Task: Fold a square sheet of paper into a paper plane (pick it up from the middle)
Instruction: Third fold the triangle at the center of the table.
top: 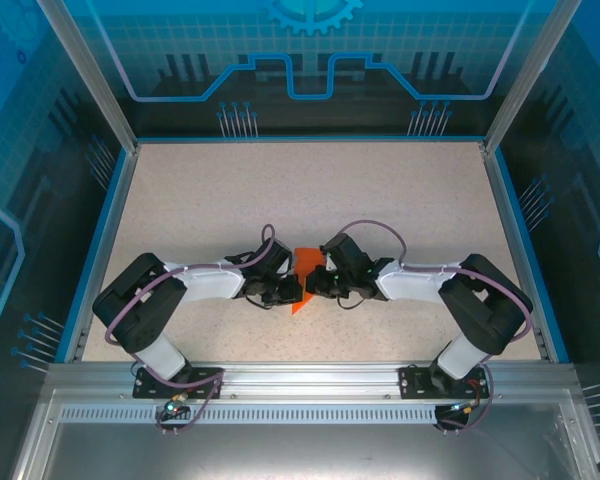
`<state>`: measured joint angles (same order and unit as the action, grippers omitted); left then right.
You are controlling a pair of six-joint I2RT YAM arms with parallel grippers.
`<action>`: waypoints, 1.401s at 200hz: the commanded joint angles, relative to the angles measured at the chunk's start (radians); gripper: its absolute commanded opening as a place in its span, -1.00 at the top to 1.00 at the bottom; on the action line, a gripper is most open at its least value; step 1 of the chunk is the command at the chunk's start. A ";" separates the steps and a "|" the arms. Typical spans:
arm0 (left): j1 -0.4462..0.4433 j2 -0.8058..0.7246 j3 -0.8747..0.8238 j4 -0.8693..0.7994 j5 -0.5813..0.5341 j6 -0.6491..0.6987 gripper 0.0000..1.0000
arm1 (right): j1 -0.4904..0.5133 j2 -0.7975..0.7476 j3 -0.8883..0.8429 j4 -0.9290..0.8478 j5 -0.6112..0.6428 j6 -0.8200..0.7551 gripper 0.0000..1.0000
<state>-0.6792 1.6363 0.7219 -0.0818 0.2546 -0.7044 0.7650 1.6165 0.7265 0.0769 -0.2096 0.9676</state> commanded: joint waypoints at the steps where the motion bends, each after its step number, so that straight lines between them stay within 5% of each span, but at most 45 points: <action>1: 0.003 0.034 -0.035 -0.030 -0.054 0.024 0.80 | 0.013 0.053 -0.016 0.015 0.003 0.017 0.74; 85: 0.003 0.029 -0.044 -0.034 -0.058 0.032 0.80 | 0.006 0.075 -0.010 -0.028 0.041 0.027 0.74; 280: 0.004 0.060 -0.039 -0.053 -0.068 0.060 0.85 | -0.245 0.116 -0.013 0.009 -0.015 -0.064 0.71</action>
<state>-0.6785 1.6485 0.7166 -0.0303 0.2554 -0.6743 0.5724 1.7023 0.7136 0.1204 -0.2573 0.9371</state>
